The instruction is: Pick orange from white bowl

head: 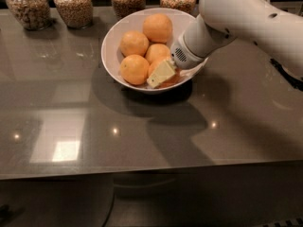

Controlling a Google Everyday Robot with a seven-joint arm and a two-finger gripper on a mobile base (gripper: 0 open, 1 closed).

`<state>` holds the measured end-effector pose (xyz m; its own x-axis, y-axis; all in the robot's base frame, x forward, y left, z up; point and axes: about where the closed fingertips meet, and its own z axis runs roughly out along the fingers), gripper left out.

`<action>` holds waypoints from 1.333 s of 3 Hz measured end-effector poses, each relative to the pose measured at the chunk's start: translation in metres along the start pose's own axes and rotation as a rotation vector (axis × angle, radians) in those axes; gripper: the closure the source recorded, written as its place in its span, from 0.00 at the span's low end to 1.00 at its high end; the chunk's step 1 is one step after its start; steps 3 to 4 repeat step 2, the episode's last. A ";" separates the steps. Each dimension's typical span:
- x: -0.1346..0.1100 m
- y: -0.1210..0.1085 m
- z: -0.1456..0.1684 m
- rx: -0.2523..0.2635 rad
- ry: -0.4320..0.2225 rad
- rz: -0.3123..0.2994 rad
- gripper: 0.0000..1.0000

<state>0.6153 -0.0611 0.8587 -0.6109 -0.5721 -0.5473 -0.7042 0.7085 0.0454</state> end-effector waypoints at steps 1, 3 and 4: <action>-0.019 0.015 -0.027 -0.003 -0.038 -0.055 1.00; -0.034 0.025 -0.063 0.018 -0.086 -0.112 1.00; -0.034 0.025 -0.063 0.018 -0.086 -0.112 1.00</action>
Offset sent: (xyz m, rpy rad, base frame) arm -0.0299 0.0099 0.1193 0.0112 -0.2017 0.1157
